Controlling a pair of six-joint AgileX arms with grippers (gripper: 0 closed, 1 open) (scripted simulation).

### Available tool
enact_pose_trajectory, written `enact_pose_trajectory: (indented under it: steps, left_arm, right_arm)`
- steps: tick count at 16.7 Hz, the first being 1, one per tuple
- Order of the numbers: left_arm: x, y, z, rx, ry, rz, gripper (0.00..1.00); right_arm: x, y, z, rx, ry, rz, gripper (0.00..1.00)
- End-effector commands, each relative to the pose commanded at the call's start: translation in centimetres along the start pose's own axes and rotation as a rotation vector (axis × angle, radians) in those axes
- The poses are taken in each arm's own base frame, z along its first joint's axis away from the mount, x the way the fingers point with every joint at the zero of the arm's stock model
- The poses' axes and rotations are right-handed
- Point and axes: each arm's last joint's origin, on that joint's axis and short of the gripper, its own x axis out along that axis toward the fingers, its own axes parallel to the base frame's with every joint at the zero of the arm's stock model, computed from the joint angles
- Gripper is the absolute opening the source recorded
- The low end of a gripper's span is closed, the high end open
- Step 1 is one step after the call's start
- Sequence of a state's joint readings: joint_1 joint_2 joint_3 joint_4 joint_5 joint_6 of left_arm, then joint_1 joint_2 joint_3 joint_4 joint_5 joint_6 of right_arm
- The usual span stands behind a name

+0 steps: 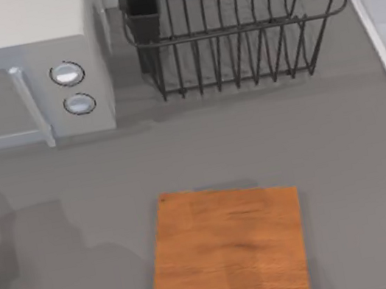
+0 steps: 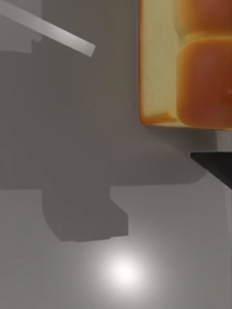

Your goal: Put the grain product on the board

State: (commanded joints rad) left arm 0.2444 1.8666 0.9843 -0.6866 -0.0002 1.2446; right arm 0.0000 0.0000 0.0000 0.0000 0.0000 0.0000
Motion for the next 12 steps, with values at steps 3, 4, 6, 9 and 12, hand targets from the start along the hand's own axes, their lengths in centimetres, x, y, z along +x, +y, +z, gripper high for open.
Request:
enact_pose_trajectory:
  steps: [3,4,6,9,12]
  left_arm:
    - [0.0,0.0,0.0,0.0,0.0,0.0,0.1]
    - [0.0,0.0,0.0,0.0,0.0,0.0,0.02]
    - [0.0,0.0,0.0,0.0,0.0,0.0,0.0]
    - [0.0,0.0,0.0,0.0,0.0,0.0,0.0]
    - [0.0,0.0,0.0,0.0,0.0,0.0,0.0]
  right_arm:
    - [0.0,0.0,0.0,0.0,0.0,0.0,1.0]
    - [0.0,0.0,0.0,0.0,0.0,0.0,1.0]
    - [0.0,0.0,0.0,0.0,0.0,0.0,1.0]
    - [0.0,0.0,0.0,0.0,0.0,0.0,1.0]
    - [0.0,0.0,0.0,0.0,0.0,0.0,1.0]
